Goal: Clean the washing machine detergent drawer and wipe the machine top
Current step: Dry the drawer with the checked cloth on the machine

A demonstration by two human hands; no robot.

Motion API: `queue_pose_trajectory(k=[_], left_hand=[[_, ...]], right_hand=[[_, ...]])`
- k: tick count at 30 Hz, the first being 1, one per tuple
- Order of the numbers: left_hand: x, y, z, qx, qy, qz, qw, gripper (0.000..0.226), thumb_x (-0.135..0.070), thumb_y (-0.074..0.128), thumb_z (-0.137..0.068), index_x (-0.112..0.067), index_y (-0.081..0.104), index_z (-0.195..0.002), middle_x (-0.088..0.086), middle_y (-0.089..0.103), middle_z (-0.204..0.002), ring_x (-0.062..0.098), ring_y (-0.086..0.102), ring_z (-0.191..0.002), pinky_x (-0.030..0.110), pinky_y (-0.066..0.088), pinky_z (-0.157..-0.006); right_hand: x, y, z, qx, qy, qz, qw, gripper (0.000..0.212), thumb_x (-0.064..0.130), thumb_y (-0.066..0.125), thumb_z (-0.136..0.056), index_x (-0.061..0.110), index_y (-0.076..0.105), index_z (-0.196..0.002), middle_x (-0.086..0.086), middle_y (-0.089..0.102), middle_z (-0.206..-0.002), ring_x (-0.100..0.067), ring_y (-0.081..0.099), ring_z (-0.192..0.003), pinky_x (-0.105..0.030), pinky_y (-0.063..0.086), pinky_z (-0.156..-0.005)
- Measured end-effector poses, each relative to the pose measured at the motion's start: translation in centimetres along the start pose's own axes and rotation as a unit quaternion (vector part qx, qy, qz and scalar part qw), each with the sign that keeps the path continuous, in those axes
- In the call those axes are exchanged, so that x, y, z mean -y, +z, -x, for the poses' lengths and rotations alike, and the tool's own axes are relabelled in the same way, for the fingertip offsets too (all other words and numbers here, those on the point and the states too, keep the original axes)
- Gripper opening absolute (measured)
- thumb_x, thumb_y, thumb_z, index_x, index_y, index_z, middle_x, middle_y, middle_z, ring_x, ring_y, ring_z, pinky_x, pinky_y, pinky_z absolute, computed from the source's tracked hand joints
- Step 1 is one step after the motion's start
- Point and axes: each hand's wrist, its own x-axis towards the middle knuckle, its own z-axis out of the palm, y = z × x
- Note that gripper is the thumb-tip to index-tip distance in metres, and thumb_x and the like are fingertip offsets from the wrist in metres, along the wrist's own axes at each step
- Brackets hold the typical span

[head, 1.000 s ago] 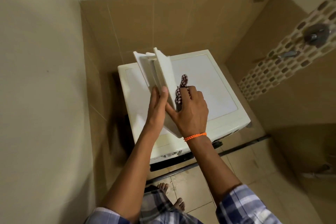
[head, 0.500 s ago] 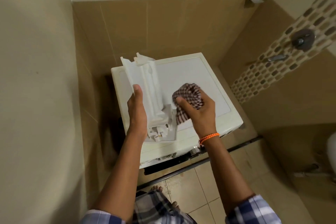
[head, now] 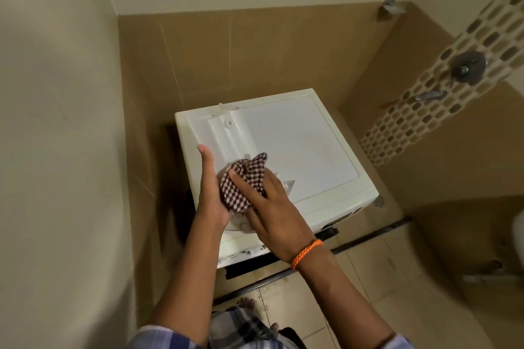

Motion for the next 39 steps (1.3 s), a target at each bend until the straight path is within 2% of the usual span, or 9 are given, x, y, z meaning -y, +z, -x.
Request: queue_pose_trajectory(k=[4, 10, 13, 17, 25, 29, 31, 34, 39], left_hand=[[0.6, 0.6, 0.0, -0.005, 0.030, -0.032, 0.999, 0.090, -0.094, 0.043, -0.089, -0.028, 0.066, -0.147, 0.006, 0.070, -0.144, 0.027, 0.064, -0.138, 0.052, 0.051, -0.115], [0.9, 1.3, -0.7, -0.004, 0.049, -0.090, 0.995, 0.074, -0.084, 0.034, -0.100, -0.034, 0.068, -0.142, -0.001, 0.076, -0.135, 0.016, 0.069, -0.130, 0.046, 0.052, -0.115], [0.4, -0.2, -1.4, 0.002, 0.034, -0.078, 0.996, 0.096, -0.099, 0.043, -0.082, -0.029, 0.068, -0.144, 0.010, 0.073, -0.139, 0.031, 0.068, -0.132, 0.059, 0.049, -0.116], [0.7, -1.8, -2.2, -0.029, 0.002, -0.074, 0.997, 0.117, -0.109, 0.046, -0.064, -0.034, 0.056, -0.154, 0.008, 0.070, -0.144, 0.035, 0.070, -0.129, 0.064, 0.055, -0.108], [0.7, 1.3, -0.9, -0.023, 0.027, -0.232, 0.972, 0.108, -0.100, 0.021, -0.082, -0.035, 0.031, -0.168, -0.006, 0.039, -0.169, 0.024, 0.036, -0.156, 0.052, 0.024, -0.132], [0.7, 0.4, -1.8, -0.037, 0.040, -0.166, 0.985, 0.133, -0.115, 0.040, -0.052, -0.035, 0.050, -0.158, 0.002, 0.060, -0.156, 0.031, 0.056, -0.145, 0.059, 0.042, -0.122], [1.1, -0.2, -2.9, -0.040, 0.031, -0.080, 0.996, 0.114, -0.111, 0.047, -0.059, -0.038, 0.064, -0.145, 0.002, 0.072, -0.142, 0.034, 0.066, -0.133, 0.064, 0.051, -0.112], [0.8, -1.0, -3.2, -0.043, 0.025, -0.071, 0.996, 0.095, -0.104, 0.037, -0.078, -0.039, 0.069, -0.139, 0.004, 0.076, -0.136, 0.036, 0.069, -0.129, 0.065, 0.053, -0.109], [1.5, -1.5, -2.4, 0.007, -0.032, -0.066, 0.997, 0.093, -0.097, 0.035, -0.086, -0.031, 0.071, -0.139, 0.010, 0.075, -0.136, 0.032, 0.072, -0.126, 0.053, 0.059, -0.101]], right_hand=[[0.5, 0.2, -4.1, -0.091, 0.051, 0.006, 0.995, 0.076, 0.017, 0.054, -0.109, 0.036, 0.013, -0.170, -0.010, 0.005, -0.177, -0.027, 0.011, -0.164, -0.048, 0.041, -0.124], [1.0, -1.3, -7.6, -0.167, 0.021, 0.012, 0.986, 0.056, 0.019, 0.058, -0.103, 0.021, 0.048, -0.158, -0.020, 0.032, -0.166, -0.036, 0.030, -0.156, -0.051, 0.034, -0.125], [0.4, -0.3, -4.3, -0.123, -0.031, -0.001, 0.992, 0.054, 0.016, 0.065, -0.102, 0.018, 0.054, -0.155, -0.018, 0.039, -0.164, -0.030, 0.035, -0.153, -0.033, 0.031, -0.127], [-2.3, 0.7, -0.8, -0.055, -0.040, -0.001, 0.998, 0.051, 0.018, 0.068, -0.101, 0.024, 0.059, -0.151, -0.013, 0.041, -0.165, -0.028, 0.035, -0.155, -0.043, 0.039, -0.123], [-2.3, -3.4, -5.2, -0.232, 0.041, -0.040, 0.971, 0.070, -0.001, 0.059, -0.095, 0.026, 0.049, -0.159, -0.012, 0.040, -0.159, -0.027, 0.042, -0.146, -0.036, 0.042, -0.120], [-2.5, -2.1, -3.9, -0.221, 0.060, -0.062, 0.972, 0.069, -0.004, 0.059, -0.092, 0.024, 0.053, -0.155, -0.007, 0.041, -0.152, -0.023, 0.046, -0.139, -0.045, 0.047, -0.114], [-3.1, -1.0, -2.3, -0.149, 0.036, -0.069, 0.986, 0.062, 0.002, 0.059, -0.097, 0.027, 0.056, -0.153, -0.006, 0.040, -0.159, -0.022, 0.041, -0.147, -0.045, 0.044, -0.119], [-3.7, -0.3, -0.9, -0.098, 0.033, -0.078, 0.992, 0.062, 0.004, 0.059, -0.100, 0.035, 0.055, -0.154, 0.001, 0.036, -0.167, -0.008, 0.035, -0.152, -0.029, 0.040, -0.122], [-2.3, -2.5, -4.9, -0.263, 0.133, -0.182, 0.938, 0.062, 0.000, 0.050, -0.105, 0.029, 0.046, -0.160, -0.010, 0.043, -0.160, 0.008, 0.046, -0.130, -0.001, 0.036, -0.106]])
